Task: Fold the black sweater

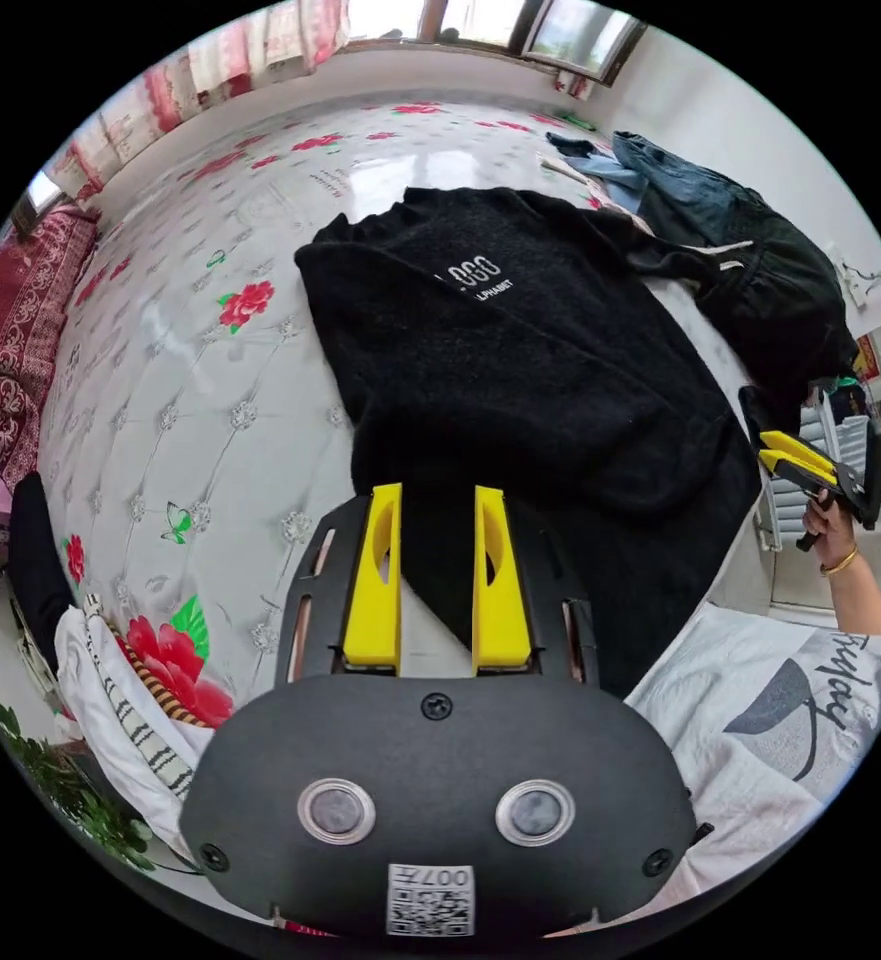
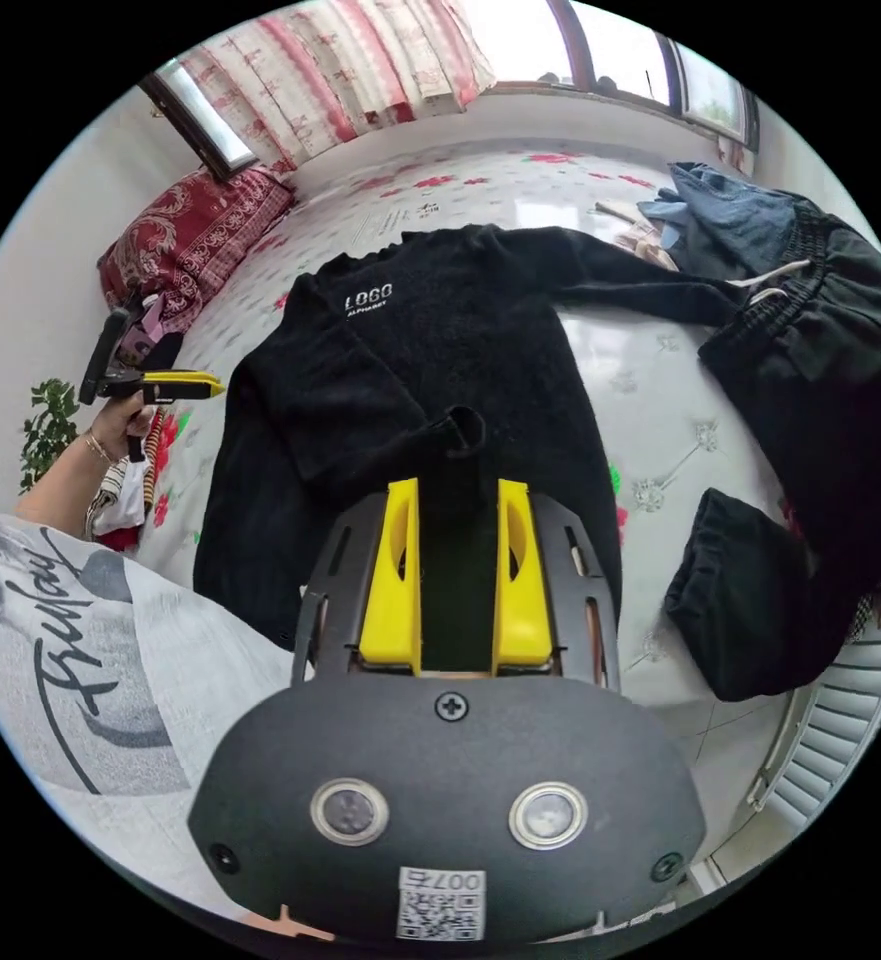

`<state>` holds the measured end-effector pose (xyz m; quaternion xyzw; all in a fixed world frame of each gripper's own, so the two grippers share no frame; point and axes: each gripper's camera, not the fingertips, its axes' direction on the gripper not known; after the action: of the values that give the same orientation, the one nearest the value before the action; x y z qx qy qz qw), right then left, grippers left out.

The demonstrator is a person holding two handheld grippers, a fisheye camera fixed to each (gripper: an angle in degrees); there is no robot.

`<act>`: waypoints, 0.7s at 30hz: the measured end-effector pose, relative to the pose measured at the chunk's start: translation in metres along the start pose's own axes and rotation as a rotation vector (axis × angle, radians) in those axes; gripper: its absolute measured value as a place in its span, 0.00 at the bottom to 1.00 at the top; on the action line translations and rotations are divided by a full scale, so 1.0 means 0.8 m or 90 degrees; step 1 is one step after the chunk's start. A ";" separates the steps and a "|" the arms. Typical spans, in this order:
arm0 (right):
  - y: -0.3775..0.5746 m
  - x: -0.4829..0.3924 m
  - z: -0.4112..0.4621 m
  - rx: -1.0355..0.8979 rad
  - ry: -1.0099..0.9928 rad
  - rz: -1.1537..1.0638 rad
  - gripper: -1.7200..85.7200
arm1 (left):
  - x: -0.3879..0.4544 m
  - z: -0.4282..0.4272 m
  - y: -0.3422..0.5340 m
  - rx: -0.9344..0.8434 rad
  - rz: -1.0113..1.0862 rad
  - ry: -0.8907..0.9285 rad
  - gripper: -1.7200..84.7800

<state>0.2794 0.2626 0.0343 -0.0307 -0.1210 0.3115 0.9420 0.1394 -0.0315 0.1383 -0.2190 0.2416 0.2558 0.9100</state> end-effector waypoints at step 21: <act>0.070 -0.056 0.007 -0.336 -0.063 -0.251 0.06 | -0.140 0.070 -0.025 -0.039 -0.246 0.003 0.15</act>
<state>0.2106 0.2807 0.0232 -0.2341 -0.2468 0.0824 0.9367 0.0849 -0.0583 0.2499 -0.2891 0.1892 0.0834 0.9347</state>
